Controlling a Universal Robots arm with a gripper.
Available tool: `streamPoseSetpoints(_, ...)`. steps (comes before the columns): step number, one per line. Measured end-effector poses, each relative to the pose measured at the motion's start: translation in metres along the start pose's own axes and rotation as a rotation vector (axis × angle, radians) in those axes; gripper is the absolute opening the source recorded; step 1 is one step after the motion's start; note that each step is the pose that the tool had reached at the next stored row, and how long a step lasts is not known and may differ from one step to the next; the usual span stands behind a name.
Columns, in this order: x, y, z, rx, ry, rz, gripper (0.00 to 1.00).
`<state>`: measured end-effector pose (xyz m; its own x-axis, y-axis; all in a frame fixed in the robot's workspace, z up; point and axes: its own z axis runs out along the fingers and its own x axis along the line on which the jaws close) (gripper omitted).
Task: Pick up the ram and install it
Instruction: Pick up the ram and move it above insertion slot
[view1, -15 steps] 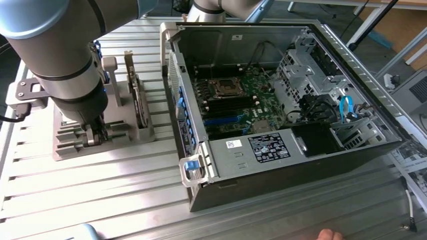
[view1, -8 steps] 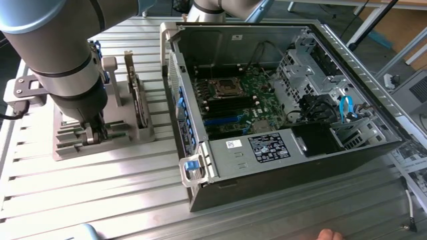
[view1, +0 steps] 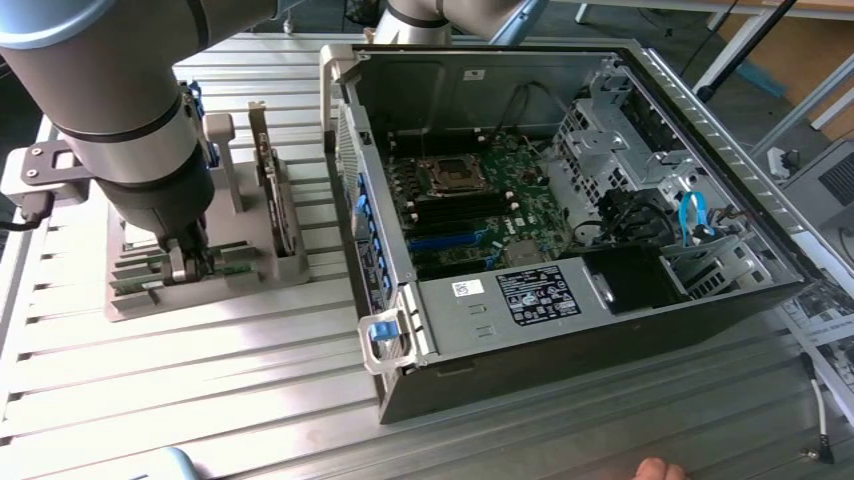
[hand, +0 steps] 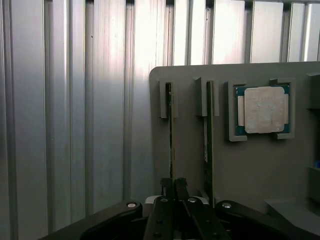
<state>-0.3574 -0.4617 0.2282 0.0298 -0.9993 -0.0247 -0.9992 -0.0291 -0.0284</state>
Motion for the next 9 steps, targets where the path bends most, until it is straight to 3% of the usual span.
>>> streamPoseSetpoints(9,-0.0001,0.0,-0.0032,-0.0002,0.0001,0.0,0.12)
